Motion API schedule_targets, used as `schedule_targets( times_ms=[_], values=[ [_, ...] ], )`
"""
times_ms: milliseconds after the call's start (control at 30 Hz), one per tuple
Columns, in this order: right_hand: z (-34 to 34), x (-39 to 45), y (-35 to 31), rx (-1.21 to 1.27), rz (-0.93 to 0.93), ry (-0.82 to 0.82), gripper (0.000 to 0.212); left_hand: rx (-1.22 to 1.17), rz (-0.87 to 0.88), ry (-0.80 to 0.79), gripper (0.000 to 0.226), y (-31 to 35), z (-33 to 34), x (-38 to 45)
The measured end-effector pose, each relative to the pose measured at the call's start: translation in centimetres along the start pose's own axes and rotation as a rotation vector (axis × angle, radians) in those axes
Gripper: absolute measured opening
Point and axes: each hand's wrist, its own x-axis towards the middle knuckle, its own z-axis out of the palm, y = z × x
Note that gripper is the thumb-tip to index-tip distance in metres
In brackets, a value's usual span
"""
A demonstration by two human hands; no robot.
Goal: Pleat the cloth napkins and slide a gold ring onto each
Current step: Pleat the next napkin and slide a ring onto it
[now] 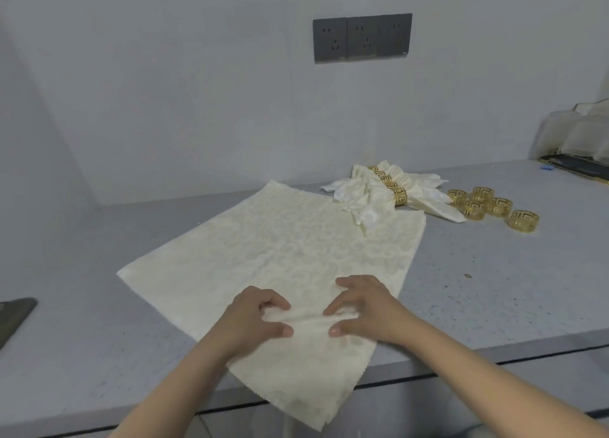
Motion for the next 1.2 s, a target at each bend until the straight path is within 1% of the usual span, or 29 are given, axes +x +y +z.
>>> schedule_targets(
  times_ms=[100,167,200,233,267,333,400,500,533,633,667,700,900,967,1033,1067,1133,1167,1200],
  values=[
    [0.3,0.4,-0.2,0.052,0.026,0.077,0.015,-0.122,-0.027,0.079,0.013,0.1,0.4,-0.3],
    [0.3,0.7,-0.4,0.146,0.088,0.147,0.005,-0.165,-0.058,0.124,0.012,0.2,0.3,-0.2],
    [0.1,0.8,-0.5,0.206,0.129,0.166,0.007,-0.176,-0.074,0.141,0.014,0.3,0.1,-0.1],
    [-0.3,1.0,-0.8,0.242,0.155,0.169,0.013,-0.166,-0.080,0.162,0.016,0.4,-0.2,-0.1],
    [-0.6,1.3,-1.0,0.243,0.150,0.183,0.017,-0.131,-0.066,0.188,0.019,0.5,-0.5,0.0],
    [-1.5,1.6,-1.7,0.201,0.094,0.219,0.021,-0.024,-0.007,0.229,0.024,1.0,-1.3,0.2],
    [-2.2,2.0,-2.6,0.132,0.057,0.248,0.020,0.066,0.028,0.236,0.027,1.6,-2.3,0.2],
    [-3.4,2.4,-4.2,0.056,0.028,0.263,0.023,0.178,0.030,0.196,0.027,2.6,-4.0,0.2],
    [-4.0,2.3,-4.7,0.056,0.028,0.230,0.024,0.187,0.027,0.155,0.027,2.9,-4.7,0.0],
    [-5.8,1.8,-5.9,0.113,0.023,0.029,0.027,0.179,0.010,-0.041,0.027,3.7,-6.9,-0.5],
    [-6.2,1.8,-6.1,0.133,0.025,-0.008,0.026,0.173,0.002,-0.084,0.027,3.8,-7.5,-0.5],
    [-6.4,2.0,-6.3,0.141,0.022,-0.019,0.025,0.166,-0.003,-0.096,0.026,3.8,-8.0,-0.4],
    [-5.3,6.2,-5.5,0.073,0.035,0.062,0.028,0.161,-0.058,0.034,0.030,2.0,-7.8,2.3],
    [-4.3,8.4,-4.6,0.033,0.055,0.107,0.024,0.217,-0.092,0.126,0.027,1.2,-7.1,3.7],
    [-3.1,10.4,-3.9,0.008,0.081,0.186,0.014,0.266,-0.108,0.222,0.025,0.4,-6.4,5.1],
    [-2.7,11.0,-3.6,-0.022,0.079,0.234,0.010,0.257,-0.103,0.270,0.022,0.0,-5.9,5.7],
    [-1.9,12.1,-3.2,-0.111,0.008,0.290,0.016,0.220,-0.053,0.339,0.015,-0.9,-5.0,6.7],
    [-1.6,12.6,-3.1,-0.111,-0.049,0.267,0.018,0.214,-0.001,0.350,0.014,-1.4,-4.7,7.2],
    [-1.3,12.7,-2.9,-0.070,-0.091,0.202,0.019,0.185,0.060,0.339,0.013,-1.8,-4.3,7.4]
  ],
)
